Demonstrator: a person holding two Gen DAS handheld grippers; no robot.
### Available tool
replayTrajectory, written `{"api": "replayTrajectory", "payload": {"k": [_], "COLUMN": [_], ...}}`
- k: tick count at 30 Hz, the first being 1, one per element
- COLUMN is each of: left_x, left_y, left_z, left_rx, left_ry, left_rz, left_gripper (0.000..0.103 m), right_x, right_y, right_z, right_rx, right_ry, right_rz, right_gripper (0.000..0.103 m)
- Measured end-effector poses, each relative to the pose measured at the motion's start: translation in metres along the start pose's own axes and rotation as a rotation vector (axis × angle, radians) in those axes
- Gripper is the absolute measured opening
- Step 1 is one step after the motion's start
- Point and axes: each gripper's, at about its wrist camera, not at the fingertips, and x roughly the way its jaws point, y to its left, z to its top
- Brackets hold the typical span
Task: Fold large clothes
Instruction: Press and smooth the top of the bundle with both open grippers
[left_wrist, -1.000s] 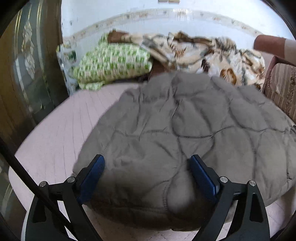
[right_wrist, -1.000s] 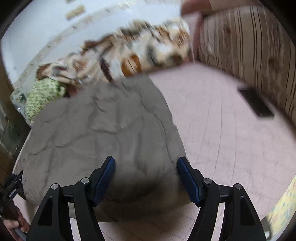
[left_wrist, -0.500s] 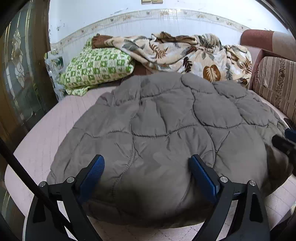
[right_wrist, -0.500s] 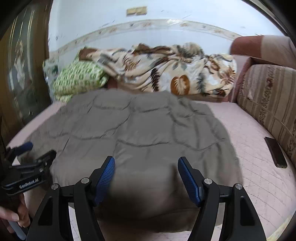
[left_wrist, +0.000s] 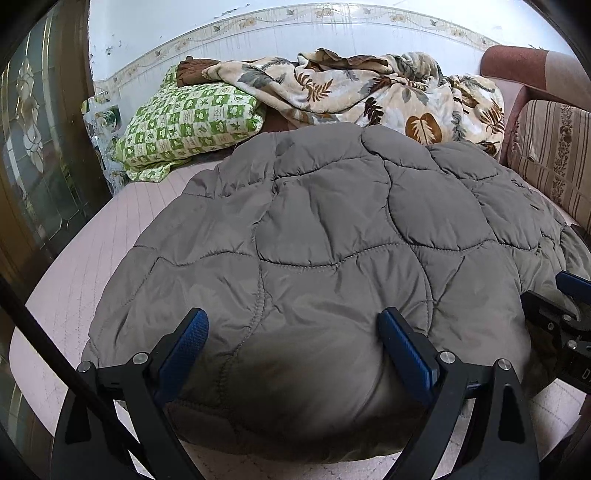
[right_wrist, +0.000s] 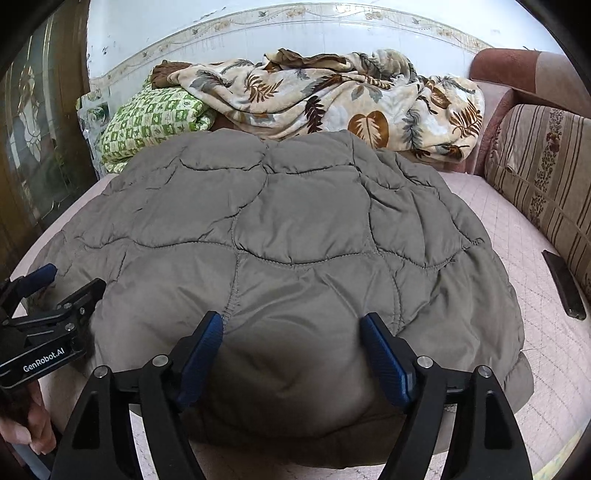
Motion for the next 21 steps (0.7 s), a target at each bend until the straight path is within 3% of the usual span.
{"api": "replayTrajectory", "payload": {"k": [14, 18, 21], "left_x": [0.0, -0.011, -0.021], "left_y": [0.003, 0.008, 0.009], "left_z": [0.002, -0.002, -0.007], "left_rx": [-0.027, -0.036, -0.023], "left_ry": [0.013, -0.009, -0.015], "left_rz": [-0.01, -0.009, 0.016], "left_gripper": [0.094, 0.094, 0.094], "right_x": [0.004, -0.016, -0.031], "right_y": [0.001, -0.002, -0.001], "right_z": [0.001, 0.002, -0.002], "right_rx": [-0.004, 0.022, 0.007], "right_ry": [0.019, -0.032, -0.065], "right_rz": [-0.01, 0.004, -0.036], "right_gripper": [0.086, 0.086, 0.086]}}
